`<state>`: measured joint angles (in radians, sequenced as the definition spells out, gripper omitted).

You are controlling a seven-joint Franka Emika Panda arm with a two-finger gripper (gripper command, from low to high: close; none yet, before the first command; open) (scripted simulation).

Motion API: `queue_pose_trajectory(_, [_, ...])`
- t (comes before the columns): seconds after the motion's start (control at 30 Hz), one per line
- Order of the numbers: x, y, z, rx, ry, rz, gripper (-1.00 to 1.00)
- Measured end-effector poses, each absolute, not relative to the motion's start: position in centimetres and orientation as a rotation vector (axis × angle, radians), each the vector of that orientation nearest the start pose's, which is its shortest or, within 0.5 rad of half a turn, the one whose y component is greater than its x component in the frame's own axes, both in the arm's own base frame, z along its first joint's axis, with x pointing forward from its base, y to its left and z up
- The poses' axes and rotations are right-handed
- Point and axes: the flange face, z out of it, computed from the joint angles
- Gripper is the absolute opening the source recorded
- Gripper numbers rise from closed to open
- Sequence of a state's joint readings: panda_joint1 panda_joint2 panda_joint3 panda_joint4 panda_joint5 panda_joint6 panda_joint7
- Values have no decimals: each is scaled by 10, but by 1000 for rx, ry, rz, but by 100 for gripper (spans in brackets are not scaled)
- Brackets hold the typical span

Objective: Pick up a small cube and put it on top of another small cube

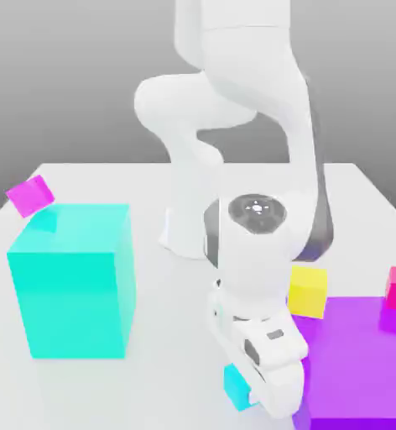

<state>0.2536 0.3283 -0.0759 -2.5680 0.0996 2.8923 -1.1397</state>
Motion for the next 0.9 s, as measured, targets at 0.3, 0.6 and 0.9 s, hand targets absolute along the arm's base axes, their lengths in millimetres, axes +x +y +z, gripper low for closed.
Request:
queue_pose_trajectory(0.3, [414,115,244,-2626,-1710,-1,-100])
queue_pose_trajectory(0.6, [356,163,331,-2768,-1476,3,-100])
queue_pose_trajectory(0.9, [345,170,286,-2791,-1440,4,100])
